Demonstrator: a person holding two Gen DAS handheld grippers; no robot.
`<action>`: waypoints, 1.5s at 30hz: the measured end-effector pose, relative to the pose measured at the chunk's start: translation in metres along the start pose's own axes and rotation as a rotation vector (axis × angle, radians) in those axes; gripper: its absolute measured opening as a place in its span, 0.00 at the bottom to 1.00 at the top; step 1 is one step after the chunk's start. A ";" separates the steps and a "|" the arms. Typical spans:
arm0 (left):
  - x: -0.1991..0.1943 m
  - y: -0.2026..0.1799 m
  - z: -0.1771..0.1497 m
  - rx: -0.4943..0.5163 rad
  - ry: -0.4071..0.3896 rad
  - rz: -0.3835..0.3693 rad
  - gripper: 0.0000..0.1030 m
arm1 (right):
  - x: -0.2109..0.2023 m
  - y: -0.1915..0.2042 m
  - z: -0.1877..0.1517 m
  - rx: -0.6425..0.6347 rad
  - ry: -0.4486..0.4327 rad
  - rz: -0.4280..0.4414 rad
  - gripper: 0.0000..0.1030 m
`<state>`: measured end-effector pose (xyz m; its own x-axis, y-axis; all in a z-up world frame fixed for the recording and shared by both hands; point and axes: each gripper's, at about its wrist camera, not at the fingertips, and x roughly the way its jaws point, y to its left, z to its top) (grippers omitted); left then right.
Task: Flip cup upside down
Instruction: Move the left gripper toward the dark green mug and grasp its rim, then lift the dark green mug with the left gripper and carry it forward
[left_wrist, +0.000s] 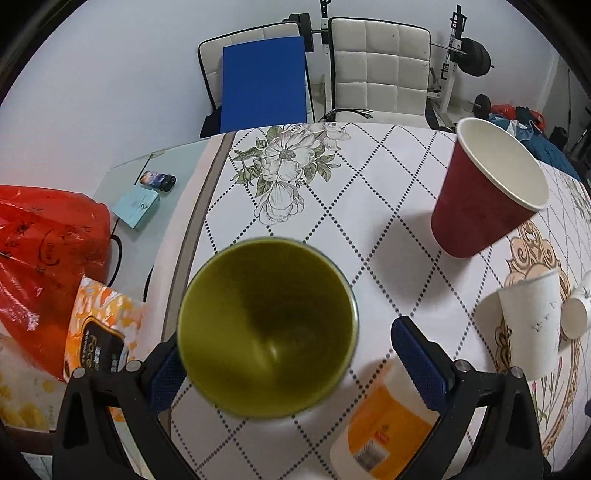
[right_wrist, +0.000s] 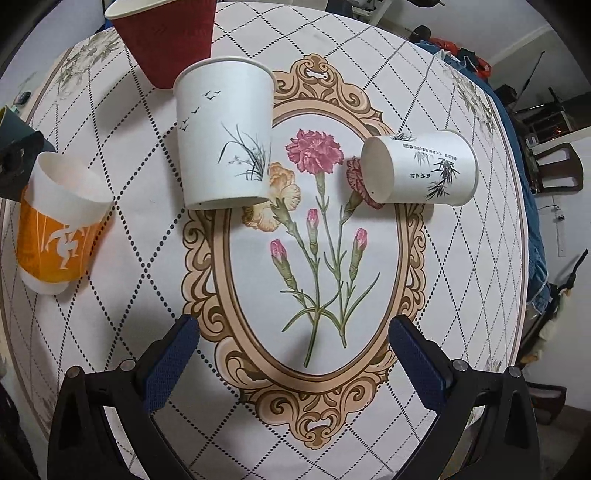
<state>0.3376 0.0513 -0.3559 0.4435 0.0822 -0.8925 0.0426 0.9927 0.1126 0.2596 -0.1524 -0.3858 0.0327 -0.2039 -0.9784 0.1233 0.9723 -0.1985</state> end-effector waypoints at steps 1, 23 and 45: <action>0.002 0.000 0.001 -0.003 -0.007 -0.004 1.00 | 0.000 0.000 0.001 0.002 0.000 0.000 1.00; -0.034 0.004 0.012 0.026 -0.124 -0.006 0.64 | -0.007 -0.018 -0.009 0.068 -0.018 -0.030 1.00; -0.155 -0.094 -0.120 0.151 0.183 -0.040 0.65 | -0.009 -0.121 -0.106 0.058 -0.023 0.133 1.00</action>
<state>0.1571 -0.0442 -0.2807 0.2700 0.0713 -0.9602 0.1962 0.9723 0.1274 0.1390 -0.2560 -0.3585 0.0751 -0.0767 -0.9942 0.1737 0.9828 -0.0627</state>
